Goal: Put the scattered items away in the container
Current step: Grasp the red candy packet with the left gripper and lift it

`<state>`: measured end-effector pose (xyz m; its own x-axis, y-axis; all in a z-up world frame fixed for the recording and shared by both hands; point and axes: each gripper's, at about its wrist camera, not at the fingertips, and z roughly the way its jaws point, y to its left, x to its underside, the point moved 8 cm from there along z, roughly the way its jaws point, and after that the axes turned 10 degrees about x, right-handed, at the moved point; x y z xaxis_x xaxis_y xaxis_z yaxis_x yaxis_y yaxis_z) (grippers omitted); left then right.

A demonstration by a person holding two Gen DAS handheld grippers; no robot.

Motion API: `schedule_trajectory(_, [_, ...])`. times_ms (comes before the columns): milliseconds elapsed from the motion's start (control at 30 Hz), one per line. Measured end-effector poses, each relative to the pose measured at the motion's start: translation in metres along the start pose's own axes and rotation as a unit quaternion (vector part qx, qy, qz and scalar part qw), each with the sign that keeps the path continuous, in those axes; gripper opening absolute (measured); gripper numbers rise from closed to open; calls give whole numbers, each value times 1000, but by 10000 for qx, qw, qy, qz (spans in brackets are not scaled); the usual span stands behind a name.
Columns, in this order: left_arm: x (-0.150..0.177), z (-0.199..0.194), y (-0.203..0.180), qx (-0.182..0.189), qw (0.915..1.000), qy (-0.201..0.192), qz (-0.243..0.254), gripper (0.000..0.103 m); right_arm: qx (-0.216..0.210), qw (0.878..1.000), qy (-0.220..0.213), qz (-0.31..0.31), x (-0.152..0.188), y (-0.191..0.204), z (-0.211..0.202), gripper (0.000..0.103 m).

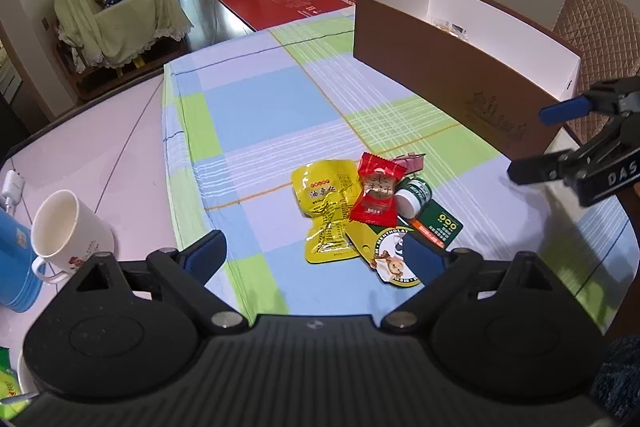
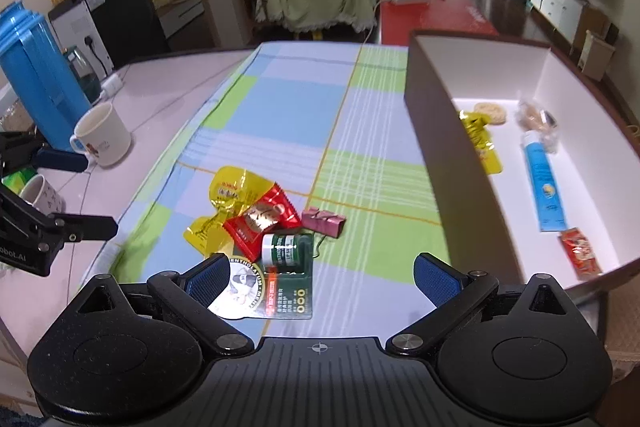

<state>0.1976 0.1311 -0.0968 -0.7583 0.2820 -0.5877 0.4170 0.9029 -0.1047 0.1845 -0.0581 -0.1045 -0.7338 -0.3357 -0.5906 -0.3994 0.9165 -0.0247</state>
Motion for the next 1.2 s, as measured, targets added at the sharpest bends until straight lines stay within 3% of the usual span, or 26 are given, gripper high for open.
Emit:
schedule_trajectory(267, [-1,36,0,355,9988,285,180,76,-26,9992,390,-11,4,0,31,101])
schedule_trajectory(567, [-13,87,-16,791,9940,576,498,62,49,9955,867,392,32,-27,40,100])
schedule_trajectory(700, [-19,110,-22,891,9912,699,685,59,112,9932,989,598,40,-40,42,100])
schedule_trajectory(1000, [-41,143,-25,989,9886,824,782,53,123,9915,1057,743,44,-50,46,100])
schedule_trajectory(1200, [-29,160,-24,833,9849,1064,1078,44,116,9907,1106,778,46,-52,51,100])
